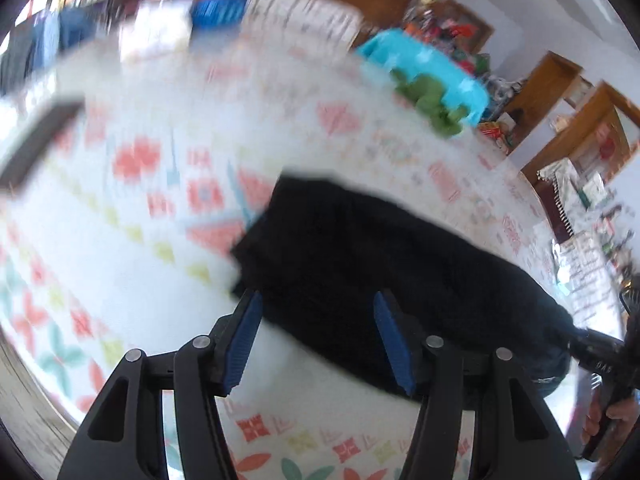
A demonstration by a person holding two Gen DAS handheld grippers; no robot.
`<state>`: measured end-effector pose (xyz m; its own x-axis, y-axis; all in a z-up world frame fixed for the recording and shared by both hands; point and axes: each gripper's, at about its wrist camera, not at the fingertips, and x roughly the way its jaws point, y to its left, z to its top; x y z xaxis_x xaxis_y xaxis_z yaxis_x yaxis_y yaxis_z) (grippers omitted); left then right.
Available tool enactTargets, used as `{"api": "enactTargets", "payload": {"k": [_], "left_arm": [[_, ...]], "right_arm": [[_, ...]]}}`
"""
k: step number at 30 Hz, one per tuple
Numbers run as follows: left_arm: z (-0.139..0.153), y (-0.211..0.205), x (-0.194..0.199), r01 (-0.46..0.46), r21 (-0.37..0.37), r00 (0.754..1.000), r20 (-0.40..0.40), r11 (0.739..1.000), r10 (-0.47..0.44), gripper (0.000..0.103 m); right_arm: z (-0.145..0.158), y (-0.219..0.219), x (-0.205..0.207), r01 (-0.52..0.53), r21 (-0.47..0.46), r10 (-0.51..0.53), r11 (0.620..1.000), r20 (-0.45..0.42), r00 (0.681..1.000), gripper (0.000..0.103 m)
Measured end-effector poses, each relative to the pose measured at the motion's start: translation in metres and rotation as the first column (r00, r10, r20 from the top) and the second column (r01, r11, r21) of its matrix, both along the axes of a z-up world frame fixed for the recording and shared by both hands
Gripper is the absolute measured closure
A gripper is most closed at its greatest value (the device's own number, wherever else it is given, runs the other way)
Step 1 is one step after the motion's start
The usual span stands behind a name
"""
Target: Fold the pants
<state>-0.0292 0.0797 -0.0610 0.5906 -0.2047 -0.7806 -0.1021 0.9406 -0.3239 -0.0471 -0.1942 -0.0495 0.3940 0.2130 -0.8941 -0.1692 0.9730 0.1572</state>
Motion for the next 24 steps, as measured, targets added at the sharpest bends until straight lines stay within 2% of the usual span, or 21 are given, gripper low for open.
{"api": "enactTargets", "payload": {"k": [1,4,6,8,10,14,17,19,24], "left_arm": [[0.005,-0.003,0.005,0.013,0.007,1.0,0.015,1.0,-0.013,0.037],[0.002,-0.012,0.027,0.043,-0.001,0.999,0.01,0.999,-0.043,0.036],[-0.008,-0.024,0.046,0.074,-0.008,0.997,-0.018,0.997,-0.074,0.036],[-0.022,-0.031,0.057,0.086,-0.001,0.994,-0.069,0.996,-0.086,0.036],[-0.035,-0.041,0.064,0.099,0.033,0.99,-0.102,0.995,-0.095,0.036],[-0.042,-0.065,0.068,0.16,0.171,0.986,-0.069,0.972,-0.15,0.024],[-0.05,-0.082,0.077,0.205,0.252,0.979,-0.065,0.946,-0.195,0.009],[-0.053,-0.089,0.086,0.22,0.275,0.975,-0.066,0.936,-0.21,0.003],[-0.051,-0.092,0.117,0.249,0.259,0.968,-0.056,0.933,-0.243,0.003]], "right_arm": [[-0.003,-0.01,-0.009,0.036,-0.04,-0.035,0.999,0.005,0.999,0.053],[-0.017,-0.039,-0.028,0.146,-0.149,-0.145,0.978,0.015,0.989,0.053],[-0.031,-0.057,-0.032,0.205,-0.159,-0.209,0.966,-0.012,0.978,0.053],[-0.043,-0.07,-0.032,0.256,-0.125,-0.261,0.959,-0.026,0.965,0.053],[-0.047,-0.074,-0.034,0.273,-0.105,-0.277,0.956,-0.021,0.961,0.052],[-0.051,-0.064,-0.019,0.268,-0.128,-0.272,0.955,-0.011,0.962,0.027],[-0.053,-0.064,-0.002,0.305,-0.127,-0.308,0.944,-0.008,0.951,0.016],[-0.054,-0.069,0.012,0.328,-0.114,-0.331,0.938,-0.009,0.944,0.012],[-0.055,-0.073,0.046,0.342,-0.125,-0.342,0.932,0.015,0.939,0.007]]}}
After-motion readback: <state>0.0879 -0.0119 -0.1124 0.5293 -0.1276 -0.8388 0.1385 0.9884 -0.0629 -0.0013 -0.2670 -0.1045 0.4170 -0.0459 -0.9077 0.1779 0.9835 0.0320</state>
